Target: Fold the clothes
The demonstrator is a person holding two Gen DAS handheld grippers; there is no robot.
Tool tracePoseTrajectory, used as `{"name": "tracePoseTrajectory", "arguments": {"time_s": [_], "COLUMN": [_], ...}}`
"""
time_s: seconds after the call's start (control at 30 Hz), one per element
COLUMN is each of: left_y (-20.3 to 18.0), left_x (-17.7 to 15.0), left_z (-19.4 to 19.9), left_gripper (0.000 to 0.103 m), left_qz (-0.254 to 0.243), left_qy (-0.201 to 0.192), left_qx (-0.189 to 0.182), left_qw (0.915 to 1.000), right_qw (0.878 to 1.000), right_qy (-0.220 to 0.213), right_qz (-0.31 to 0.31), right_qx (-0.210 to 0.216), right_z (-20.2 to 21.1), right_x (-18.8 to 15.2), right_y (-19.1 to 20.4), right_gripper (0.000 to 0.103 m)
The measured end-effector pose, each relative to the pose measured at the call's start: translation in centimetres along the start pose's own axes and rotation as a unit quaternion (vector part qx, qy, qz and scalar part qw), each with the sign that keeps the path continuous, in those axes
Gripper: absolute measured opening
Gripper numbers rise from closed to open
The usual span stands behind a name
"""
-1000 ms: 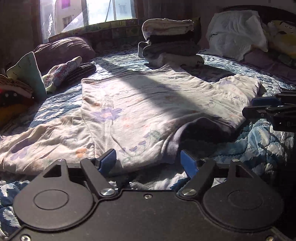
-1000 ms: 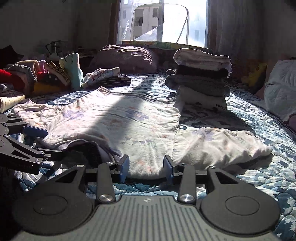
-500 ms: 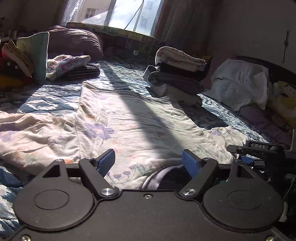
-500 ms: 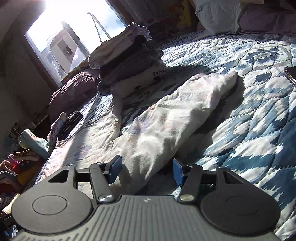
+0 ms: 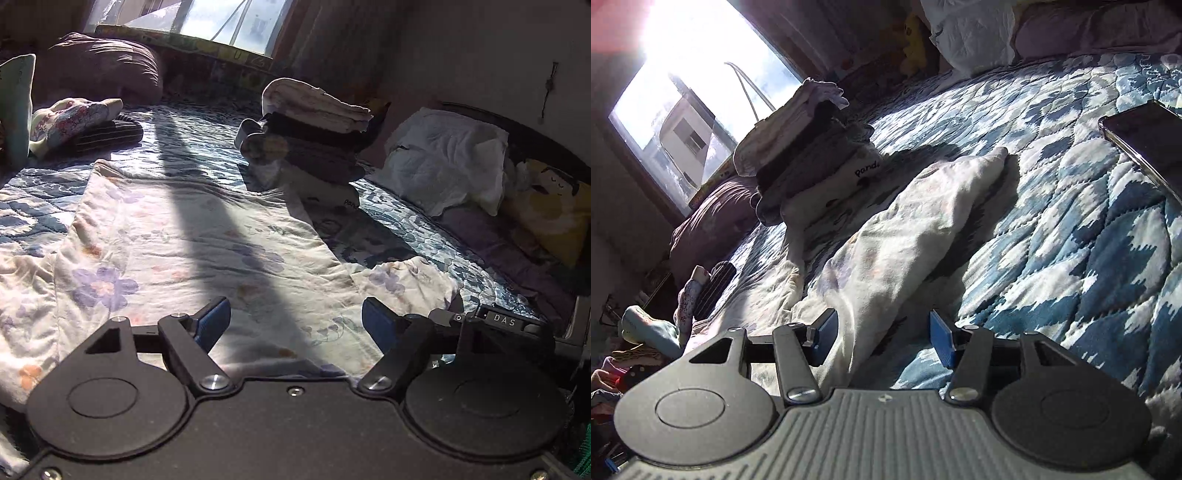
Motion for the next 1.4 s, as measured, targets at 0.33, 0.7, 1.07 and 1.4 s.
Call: {"name": "tracePoseTrajectory", "arguments": {"time_s": [0.33, 0.7, 1.07, 1.4], "left_y": [-5.5, -11.7, -7.6, -4.1], "left_x": [4.5, 7.8, 8.8, 12.6], "left_z": [-8.9, -20.7, -26.8, -22.0], "left_gripper": [0.078, 0.074, 0.032, 0.009], "left_qz": [-0.076, -0.194, -0.15, -0.037], "left_qy": [0.055, 0.136, 0.214, 0.16], "left_qx": [0.048, 0.125, 0.194, 0.11], "left_qw": [0.9944, 0.9635, 0.9457, 0.9803], "right_qw": [0.998, 0.995, 0.99, 0.949], "right_qy": [0.01, 0.024, -0.002, -0.095], "right_qz": [0.005, 0.032, 0.104, 0.285], "right_qx": [0.057, 0.095, 0.092, 0.099], "right_z": [-1.3, -1.9, -1.7, 1.2], "right_x": [0.3, -0.2, 0.4, 0.1], "right_y": [-0.1, 1.8, 4.6, 10.6], "right_gripper": [0.055, 0.056, 0.028, 0.018]}}
Point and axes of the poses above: each gripper's, at about its wrist camera, not at the fingertips, and z roughly against the way its jaws point, y to its left, x to its top, the point moved 5 cm from there along -z, roughly the way its jaws point, and after that the axes turned 10 degrees about z, right-handed, at the moved point
